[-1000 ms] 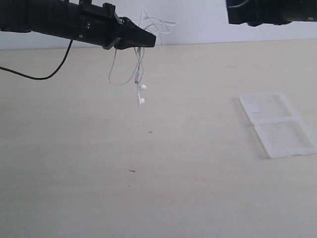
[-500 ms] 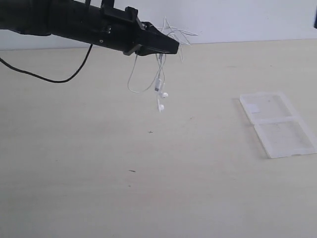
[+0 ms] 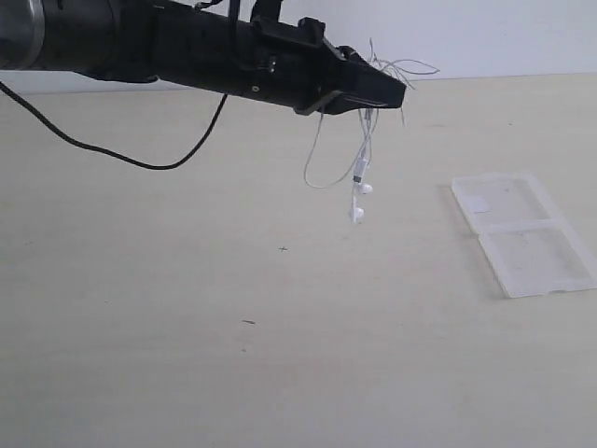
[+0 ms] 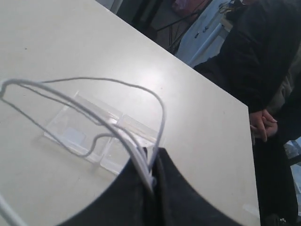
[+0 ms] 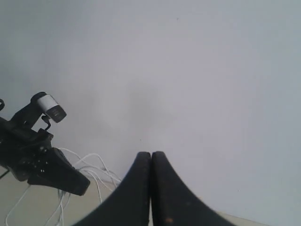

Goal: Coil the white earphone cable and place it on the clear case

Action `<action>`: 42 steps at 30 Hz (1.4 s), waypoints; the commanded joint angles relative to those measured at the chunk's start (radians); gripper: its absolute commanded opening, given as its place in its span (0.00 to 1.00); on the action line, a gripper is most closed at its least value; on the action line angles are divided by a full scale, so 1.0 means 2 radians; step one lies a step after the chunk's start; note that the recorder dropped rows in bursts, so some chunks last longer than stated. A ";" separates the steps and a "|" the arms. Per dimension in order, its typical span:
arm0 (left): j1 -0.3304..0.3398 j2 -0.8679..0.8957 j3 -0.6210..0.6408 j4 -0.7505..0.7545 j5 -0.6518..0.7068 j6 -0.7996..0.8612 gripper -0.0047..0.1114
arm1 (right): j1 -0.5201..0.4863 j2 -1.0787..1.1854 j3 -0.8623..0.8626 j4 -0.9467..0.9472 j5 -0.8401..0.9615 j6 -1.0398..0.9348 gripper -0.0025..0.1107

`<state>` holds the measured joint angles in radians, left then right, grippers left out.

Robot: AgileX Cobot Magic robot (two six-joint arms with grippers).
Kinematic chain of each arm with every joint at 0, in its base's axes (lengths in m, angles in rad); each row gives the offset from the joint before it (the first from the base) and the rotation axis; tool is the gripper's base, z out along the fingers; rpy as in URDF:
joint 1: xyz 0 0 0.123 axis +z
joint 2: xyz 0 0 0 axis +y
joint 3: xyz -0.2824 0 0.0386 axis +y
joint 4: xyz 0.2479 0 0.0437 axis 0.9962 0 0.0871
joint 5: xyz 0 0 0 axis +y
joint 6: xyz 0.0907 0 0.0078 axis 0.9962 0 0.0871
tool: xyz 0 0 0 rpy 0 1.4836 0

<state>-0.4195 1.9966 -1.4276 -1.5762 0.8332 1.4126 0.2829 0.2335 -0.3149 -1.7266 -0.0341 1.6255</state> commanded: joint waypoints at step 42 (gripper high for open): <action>-0.198 0.192 -0.291 -0.084 -0.375 -0.186 0.04 | -0.002 -0.015 0.064 0.157 0.193 -0.004 0.02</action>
<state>-0.8008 2.3698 -1.9723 -1.7358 0.0973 1.0605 0.2829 0.2080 -0.1905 -1.4210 0.3433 1.6258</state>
